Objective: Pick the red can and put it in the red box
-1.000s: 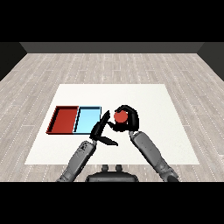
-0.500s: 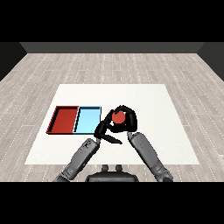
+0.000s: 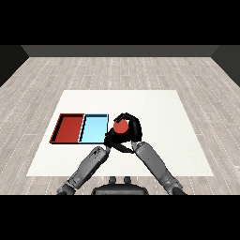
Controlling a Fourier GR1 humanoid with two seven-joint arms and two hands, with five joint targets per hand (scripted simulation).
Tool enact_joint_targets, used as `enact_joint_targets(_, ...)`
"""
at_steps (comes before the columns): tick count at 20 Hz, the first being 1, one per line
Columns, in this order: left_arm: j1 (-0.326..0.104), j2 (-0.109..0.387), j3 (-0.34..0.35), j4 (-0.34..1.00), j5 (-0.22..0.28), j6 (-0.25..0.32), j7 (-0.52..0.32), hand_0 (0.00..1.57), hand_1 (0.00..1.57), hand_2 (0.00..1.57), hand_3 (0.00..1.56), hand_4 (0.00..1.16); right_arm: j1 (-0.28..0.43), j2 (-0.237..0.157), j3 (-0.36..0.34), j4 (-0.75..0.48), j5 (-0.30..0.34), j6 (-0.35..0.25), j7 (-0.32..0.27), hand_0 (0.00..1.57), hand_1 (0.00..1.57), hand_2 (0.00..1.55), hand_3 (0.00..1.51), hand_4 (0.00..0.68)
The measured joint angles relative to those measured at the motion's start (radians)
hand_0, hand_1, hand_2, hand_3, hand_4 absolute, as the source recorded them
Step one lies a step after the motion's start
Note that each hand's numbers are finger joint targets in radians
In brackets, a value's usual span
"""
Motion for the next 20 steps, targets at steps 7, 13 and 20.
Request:
enact_joint_targets(7, -0.003, 0.006, 0.005, -0.015, 0.002, 0.027, -0.003, 0.0, 0.0, 0.0, 0.0, 0.53, 0.015, -0.002, 0.046, -0.037, 0.003, -0.021, 0.01, 1.57, 1.57, 1.48, 1.4, 0.642)
enact_joint_targets(13, 0.007, 0.01, 0.001, -0.012, 0.033, 0.196, -0.02, 1.57, 1.57, 1.57, 1.51, 1.12, 0.01, -0.006, 0.047, -0.019, -0.026, -0.027, -0.021, 1.57, 1.57, 1.48, 1.41, 0.625)
enact_joint_targets(20, -0.001, 0.008, -0.027, 0.002, 0.038, 0.286, -0.003, 1.57, 1.57, 1.57, 1.5, 1.12, 0.025, -0.001, 0.04, -0.017, -0.04, -0.018, -0.037, 1.57, 1.57, 1.47, 1.4, 0.63)
